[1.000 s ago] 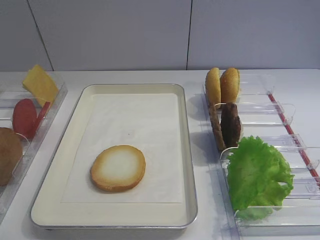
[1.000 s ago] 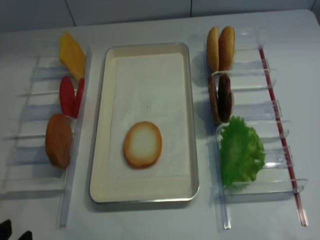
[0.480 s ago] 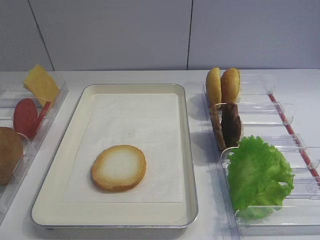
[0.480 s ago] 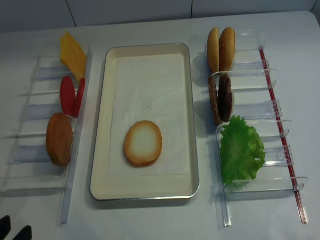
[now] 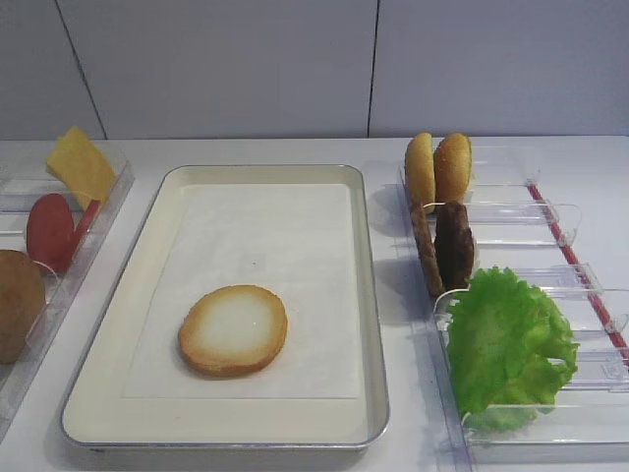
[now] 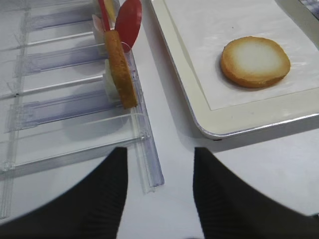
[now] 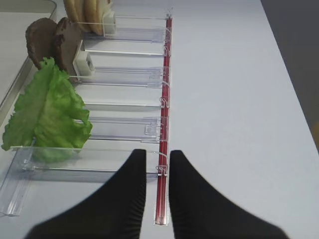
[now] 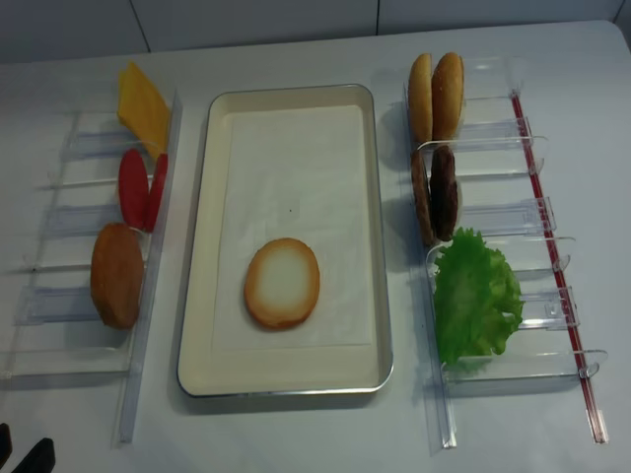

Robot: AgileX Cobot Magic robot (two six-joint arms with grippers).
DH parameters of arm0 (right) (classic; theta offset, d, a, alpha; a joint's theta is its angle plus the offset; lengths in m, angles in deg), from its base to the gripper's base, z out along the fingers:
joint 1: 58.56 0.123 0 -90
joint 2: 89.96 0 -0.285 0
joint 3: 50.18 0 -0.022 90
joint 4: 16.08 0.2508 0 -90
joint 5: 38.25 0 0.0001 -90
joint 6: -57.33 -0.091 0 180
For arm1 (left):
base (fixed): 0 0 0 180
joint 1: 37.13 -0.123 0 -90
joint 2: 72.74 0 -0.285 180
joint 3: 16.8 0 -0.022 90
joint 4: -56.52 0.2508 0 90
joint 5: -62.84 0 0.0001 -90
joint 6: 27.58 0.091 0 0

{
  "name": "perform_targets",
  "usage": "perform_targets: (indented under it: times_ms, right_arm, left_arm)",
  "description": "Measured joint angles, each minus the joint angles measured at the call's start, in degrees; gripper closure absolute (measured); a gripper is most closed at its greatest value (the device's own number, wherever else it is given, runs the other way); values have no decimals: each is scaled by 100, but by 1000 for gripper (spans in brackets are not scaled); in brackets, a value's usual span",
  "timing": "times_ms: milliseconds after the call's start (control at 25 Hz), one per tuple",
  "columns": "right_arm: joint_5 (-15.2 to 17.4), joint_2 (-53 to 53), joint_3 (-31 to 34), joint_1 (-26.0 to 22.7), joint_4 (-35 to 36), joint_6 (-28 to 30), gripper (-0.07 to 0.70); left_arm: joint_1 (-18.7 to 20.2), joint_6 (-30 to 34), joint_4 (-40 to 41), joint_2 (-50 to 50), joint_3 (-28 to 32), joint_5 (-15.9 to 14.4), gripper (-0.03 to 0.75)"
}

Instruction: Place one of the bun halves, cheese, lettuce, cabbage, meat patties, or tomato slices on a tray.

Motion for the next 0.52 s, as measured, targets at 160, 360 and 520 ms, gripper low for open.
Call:
perform_targets:
  times_ms: [160,360,520]
  right_arm:
    - [0,0,0,0,0,0,489]
    - [0,0,0,0,0,0,489]
    - [0,0,0,0,0,0,489]
  left_arm:
    - [0,0,0,0,0,0,420]
    - [0,0,0,0,0,0,420]
    - [0,0,0,0,0,0,420]
